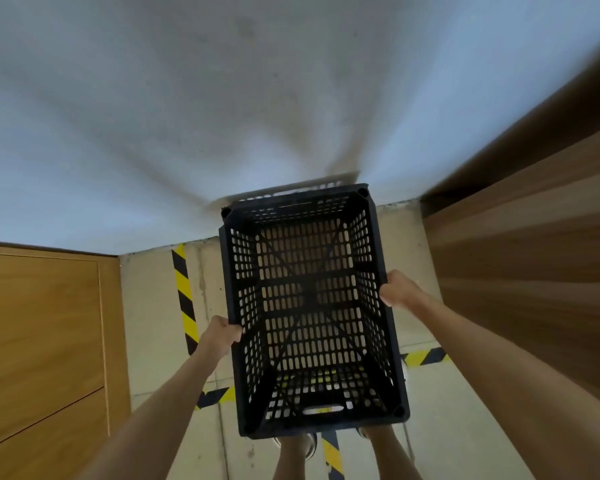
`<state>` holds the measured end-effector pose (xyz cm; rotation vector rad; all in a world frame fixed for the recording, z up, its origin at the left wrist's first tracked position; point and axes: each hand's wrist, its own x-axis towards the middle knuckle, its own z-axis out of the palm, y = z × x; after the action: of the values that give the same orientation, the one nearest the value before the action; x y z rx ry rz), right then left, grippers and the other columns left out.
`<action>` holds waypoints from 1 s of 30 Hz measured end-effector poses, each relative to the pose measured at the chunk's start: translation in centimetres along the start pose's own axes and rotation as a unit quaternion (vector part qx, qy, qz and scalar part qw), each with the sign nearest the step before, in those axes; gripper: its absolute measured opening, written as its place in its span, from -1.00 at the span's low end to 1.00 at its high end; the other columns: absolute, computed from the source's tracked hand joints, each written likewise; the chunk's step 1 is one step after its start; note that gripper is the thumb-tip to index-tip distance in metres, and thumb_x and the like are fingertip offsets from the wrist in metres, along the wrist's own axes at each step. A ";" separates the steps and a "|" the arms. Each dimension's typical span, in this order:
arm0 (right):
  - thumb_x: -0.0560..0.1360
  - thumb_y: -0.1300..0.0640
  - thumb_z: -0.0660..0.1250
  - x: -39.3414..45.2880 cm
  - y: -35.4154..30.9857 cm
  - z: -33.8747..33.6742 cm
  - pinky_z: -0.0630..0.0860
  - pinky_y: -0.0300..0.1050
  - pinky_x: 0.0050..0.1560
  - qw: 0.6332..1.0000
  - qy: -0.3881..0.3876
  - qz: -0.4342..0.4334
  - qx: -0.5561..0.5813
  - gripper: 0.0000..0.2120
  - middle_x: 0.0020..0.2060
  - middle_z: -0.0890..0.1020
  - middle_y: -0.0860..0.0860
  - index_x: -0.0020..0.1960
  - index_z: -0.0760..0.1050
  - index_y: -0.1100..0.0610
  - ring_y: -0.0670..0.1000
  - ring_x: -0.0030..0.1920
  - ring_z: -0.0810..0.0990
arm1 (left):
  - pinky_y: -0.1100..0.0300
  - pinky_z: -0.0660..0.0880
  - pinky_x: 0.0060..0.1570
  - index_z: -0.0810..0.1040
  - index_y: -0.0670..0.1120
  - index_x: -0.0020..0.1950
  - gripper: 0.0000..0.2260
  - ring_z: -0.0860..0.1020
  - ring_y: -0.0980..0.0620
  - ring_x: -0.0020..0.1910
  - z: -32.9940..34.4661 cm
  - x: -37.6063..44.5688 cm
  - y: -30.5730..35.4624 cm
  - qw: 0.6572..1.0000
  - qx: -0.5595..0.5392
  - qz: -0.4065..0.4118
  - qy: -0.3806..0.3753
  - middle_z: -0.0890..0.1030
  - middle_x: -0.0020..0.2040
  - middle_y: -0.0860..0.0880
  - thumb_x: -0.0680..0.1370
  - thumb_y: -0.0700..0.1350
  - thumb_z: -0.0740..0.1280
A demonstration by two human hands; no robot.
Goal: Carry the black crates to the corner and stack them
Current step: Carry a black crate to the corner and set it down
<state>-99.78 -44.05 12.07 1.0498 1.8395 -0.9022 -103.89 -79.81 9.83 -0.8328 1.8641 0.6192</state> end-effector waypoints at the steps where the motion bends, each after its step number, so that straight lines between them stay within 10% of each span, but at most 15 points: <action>1: 0.52 0.30 0.14 0.9 0.0 0.2 0.35 0.03 0.33 1.000 -0.002 0.005 0.006 -0.50 0.38 0.38 0.28 0.45 0.22 0.31 0.25 0.38 0.36 | 0.10 0.38 -0.20 0.41 -0.22 0.05 -0.72 0.53 -0.21 -0.01 0.4 1.3 0.0 1.000 -0.007 -0.001 -0.001 0.50 -0.04 -0.29 0.36 -0.24 0.29; 7: 0.38 0.33 0.19 5.9 1.2 1.3 0.44 0.01 0.05 0.997 -0.050 0.009 0.050 -0.35 0.12 0.48 0.21 0.46 0.17 0.31 0.18 0.14 0.48 | 0.07 0.42 -0.13 0.36 -0.28 0.34 -0.55 0.47 -0.16 0.11 2.9 3.0 1.7 1.000 -0.026 -0.002 0.000 0.46 0.25 -0.29 0.47 -0.19 0.31; 20: 0.46 0.33 0.27 7.9 2.1 1.8 0.42 -0.02 0.25 0.988 -0.085 0.020 0.129 -0.32 0.42 0.33 0.17 0.52 0.10 0.21 0.16 0.38 0.36 | 0.07 0.50 0.09 0.32 -0.18 0.40 -0.51 0.44 -0.09 0.23 5.4 4.8 4.0 1.000 0.009 -0.021 -0.004 0.44 0.25 -0.13 0.53 -0.09 0.36; 30: 0.50 0.11 0.39 -1.4 -3.9 -2.0 0.44 0.02 0.30 0.973 -0.075 -0.212 -0.046 -0.28 0.36 0.38 0.12 0.54 0.09 0.05 0.14 0.34 0.42 | 0.14 0.45 0.06 0.18 0.04 0.53 -0.38 0.50 -0.01 0.14 4.2 -5.8 10.4 0.936 0.232 0.265 0.001 0.41 0.38 -0.09 0.52 -0.10 0.36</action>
<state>-103.41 -44.28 14.88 0.5205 1.9888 -1.0970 -107.75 -68.57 14.06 -0.0146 2.1283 0.4626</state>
